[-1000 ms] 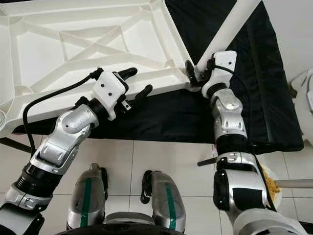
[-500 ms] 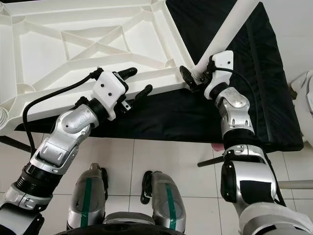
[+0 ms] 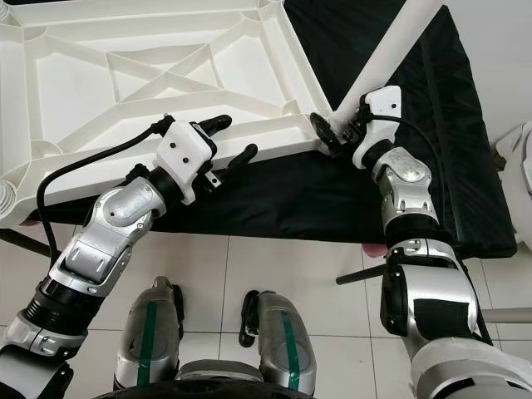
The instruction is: Building children table
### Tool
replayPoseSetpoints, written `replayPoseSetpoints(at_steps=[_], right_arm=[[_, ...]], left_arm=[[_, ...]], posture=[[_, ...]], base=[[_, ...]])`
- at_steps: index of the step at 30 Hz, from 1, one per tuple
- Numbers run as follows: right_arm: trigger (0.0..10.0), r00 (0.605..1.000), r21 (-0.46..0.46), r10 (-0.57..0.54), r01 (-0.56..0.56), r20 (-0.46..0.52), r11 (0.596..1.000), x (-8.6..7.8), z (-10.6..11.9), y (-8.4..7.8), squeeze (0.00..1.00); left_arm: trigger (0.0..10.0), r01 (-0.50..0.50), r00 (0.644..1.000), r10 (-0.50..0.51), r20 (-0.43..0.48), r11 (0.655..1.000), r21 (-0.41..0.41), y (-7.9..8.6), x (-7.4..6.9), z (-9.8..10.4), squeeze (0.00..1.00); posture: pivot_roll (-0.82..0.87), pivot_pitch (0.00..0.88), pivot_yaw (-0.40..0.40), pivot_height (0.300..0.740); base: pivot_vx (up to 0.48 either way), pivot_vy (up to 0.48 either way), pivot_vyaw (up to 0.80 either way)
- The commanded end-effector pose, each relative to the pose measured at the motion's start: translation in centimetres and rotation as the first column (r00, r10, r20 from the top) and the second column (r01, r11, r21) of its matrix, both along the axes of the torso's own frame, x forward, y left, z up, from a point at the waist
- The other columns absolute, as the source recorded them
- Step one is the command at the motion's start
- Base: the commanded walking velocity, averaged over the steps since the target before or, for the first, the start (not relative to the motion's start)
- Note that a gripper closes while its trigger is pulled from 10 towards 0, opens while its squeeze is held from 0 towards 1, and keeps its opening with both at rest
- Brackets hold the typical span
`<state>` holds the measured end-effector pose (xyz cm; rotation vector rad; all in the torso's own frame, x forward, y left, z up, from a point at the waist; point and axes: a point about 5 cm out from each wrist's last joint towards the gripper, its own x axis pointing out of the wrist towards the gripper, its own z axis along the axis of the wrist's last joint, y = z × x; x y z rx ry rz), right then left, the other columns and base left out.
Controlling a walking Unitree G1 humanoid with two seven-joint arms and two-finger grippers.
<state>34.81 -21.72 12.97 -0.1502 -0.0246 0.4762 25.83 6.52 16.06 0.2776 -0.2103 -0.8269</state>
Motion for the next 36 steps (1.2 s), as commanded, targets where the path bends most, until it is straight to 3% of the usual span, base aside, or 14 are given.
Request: replayPoseSetpoints(at_steps=[1,15,30,36], right_arm=[[0.0,1.0,0.005,0.01,-0.01,-0.008,1.0,-0.1,-0.1,-0.3,0.0],[0.0,1.0,0.04,0.031,-0.031,-0.004,0.999,-0.4,-0.5,-0.2,0.0],[0.0,0.993,0.118,-0.112,0.108,0.022,0.987,-0.4,-0.7,-0.3,0.0],[0.0,0.984,0.175,-0.174,0.164,0.043,0.971,-0.7,-0.9,0.8,0.0]], left_arm=[[10.0,0.054,0.999,-0.054,-0.002,0.998,0.015,-0.3,-0.2,0.2,0.0],[10.0,0.054,0.999,-0.054,-0.002,0.999,0.009,-0.3,-0.2,0.3,0.0],[10.0,0.061,0.998,-0.061,-0.007,0.998,0.006,-0.4,-0.2,0.3,0.0],[10.0,0.062,0.998,-0.062,-0.011,0.998,0.003,-0.5,-0.4,0.2,0.0]], posture=[[0.12,0.031,-0.099,0.74],[0.11,0.042,-0.1,0.74],[0.1,0.059,-0.106,0.74],[0.1,0.064,-0.106,0.74]], base=[[0.0,0.0,0.0],[0.0,0.0,0.0],[0.0,0.0,0.0],[0.0,0.0,0.0]])
